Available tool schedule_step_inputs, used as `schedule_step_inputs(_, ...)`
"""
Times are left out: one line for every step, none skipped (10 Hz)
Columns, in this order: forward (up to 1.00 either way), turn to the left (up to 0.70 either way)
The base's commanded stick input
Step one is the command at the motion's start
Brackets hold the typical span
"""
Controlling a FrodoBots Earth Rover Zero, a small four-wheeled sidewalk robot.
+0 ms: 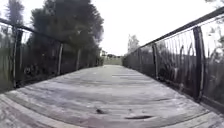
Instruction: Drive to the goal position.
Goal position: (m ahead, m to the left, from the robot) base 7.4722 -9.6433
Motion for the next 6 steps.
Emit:
schedule_step_inputs(0.69,-0.27)
schedule_step_inputs(0.69,-0.22)
schedule_step_inputs(0.69,-0.14)
schedule_step_inputs(0.69,-0.02)
schedule_step_inputs(0.69,0.00)
schedule_step_inputs(0.69,0.00)
